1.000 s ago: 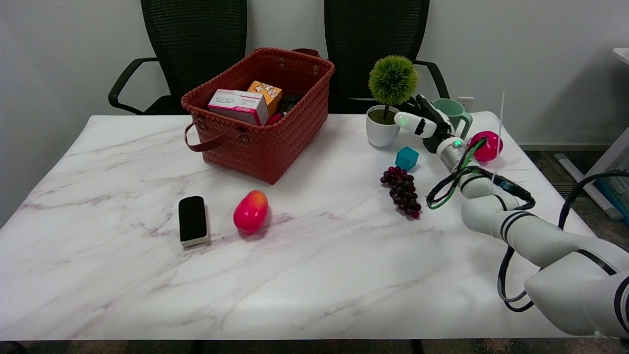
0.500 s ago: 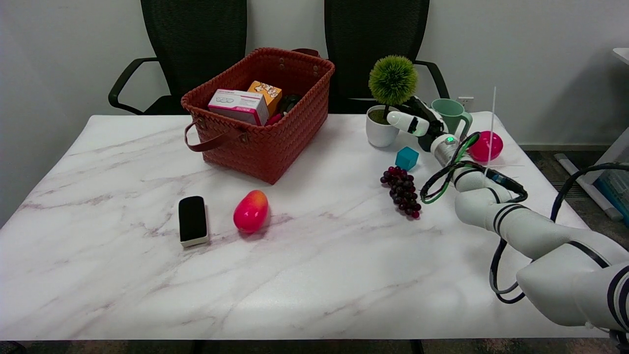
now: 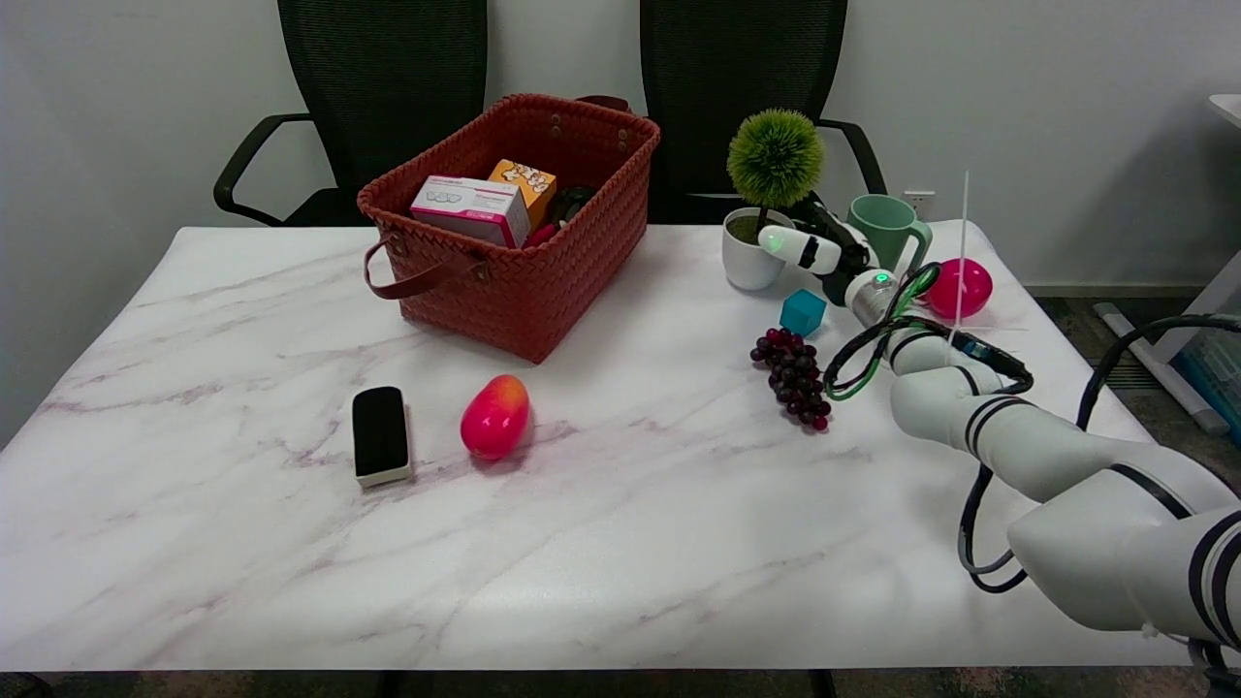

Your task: Pick up the potted plant.

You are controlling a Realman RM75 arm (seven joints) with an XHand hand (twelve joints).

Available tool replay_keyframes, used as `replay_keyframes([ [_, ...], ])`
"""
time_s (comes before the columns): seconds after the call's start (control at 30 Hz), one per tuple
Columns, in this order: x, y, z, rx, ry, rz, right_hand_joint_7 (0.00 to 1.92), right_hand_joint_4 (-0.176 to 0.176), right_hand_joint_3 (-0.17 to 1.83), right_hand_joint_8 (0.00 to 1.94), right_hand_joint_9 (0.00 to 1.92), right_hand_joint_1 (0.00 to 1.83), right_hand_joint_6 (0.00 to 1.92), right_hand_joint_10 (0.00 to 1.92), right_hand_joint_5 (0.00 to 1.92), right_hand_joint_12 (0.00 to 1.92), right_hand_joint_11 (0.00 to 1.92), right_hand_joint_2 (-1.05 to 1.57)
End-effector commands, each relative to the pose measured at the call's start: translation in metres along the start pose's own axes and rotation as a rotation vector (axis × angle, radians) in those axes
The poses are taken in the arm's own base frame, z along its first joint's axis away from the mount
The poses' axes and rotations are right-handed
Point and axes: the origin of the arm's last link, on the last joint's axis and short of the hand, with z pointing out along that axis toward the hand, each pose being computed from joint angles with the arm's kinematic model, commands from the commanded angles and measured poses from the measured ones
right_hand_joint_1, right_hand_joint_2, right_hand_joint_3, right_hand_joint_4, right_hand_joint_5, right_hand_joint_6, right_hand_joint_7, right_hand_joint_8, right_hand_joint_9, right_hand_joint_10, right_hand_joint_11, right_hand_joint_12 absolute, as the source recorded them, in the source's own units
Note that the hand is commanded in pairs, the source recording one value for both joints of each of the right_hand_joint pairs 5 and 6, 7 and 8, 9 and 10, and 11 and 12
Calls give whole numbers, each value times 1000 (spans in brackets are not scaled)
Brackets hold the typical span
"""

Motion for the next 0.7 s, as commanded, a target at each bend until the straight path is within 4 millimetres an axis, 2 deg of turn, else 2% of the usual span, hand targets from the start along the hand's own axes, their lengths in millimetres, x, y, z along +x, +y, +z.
replay_keyframes([
  [0.03, -4, 2, 3, -25, 2, -5, 225, 0, 665, 225, 230, 1057, 0, 230, 0, 99, 99, -388],
  [0.2, -9, -2, 5, -22, -6, -20, 227, 0, 640, 227, 229, 1060, 0, 229, 0, 84, 84, -368],
  [0.7, -9, 4, 5, -66, -4, -73, 232, 0, 571, 232, 221, 1138, 0, 221, 0, 72, 72, -386],
])
